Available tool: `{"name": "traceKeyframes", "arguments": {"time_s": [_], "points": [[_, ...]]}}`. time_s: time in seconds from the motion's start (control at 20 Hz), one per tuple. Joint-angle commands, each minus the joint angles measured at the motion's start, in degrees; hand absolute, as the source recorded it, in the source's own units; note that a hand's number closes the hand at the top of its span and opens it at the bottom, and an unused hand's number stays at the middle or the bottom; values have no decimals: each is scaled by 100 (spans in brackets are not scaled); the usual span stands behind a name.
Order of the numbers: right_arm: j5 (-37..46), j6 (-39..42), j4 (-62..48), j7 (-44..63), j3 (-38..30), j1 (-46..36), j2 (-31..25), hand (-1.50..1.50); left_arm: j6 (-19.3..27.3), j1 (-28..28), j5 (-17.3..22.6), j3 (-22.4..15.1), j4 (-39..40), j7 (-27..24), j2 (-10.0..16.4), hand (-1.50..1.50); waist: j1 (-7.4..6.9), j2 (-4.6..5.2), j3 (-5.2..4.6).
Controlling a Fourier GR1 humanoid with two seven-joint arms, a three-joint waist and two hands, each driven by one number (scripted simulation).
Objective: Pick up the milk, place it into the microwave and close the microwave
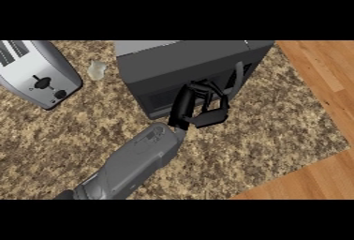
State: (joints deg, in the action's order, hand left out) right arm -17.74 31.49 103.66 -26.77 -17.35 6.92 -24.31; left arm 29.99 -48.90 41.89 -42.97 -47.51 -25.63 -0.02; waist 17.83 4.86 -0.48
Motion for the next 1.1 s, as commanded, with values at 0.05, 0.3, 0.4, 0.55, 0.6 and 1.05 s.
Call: {"name": "traceKeyframes", "arguments": {"time_s": [0.05,0.3,0.4,0.55,0.6,1.05], "points": [[-189,33,-46,124,-133,-168,-164,-150,-46,-371,304,255,265,-294,2,150,80,24,9],[-383,14,-90,258,-232,-335,-269,-150,-71,-400,480,214,402,-510,2,150,87,37,12],[-400,52,-179,270,-270,-338,-326,-150,-115,-426,560,206,417,-593,2,150,127,65,21],[-424,66,-172,337,-355,-441,-485,-150,-144,-433,652,177,497,-691,2,150,137,67,16],[-502,102,-224,343,-375,-451,-498,-150,-124,-457,657,157,514,-732,2,150,165,71,25],[-625,86,-469,428,-630,-767,-798,-150,-185,-559,941,101,618,-958,2,150,130,97,37]]}}
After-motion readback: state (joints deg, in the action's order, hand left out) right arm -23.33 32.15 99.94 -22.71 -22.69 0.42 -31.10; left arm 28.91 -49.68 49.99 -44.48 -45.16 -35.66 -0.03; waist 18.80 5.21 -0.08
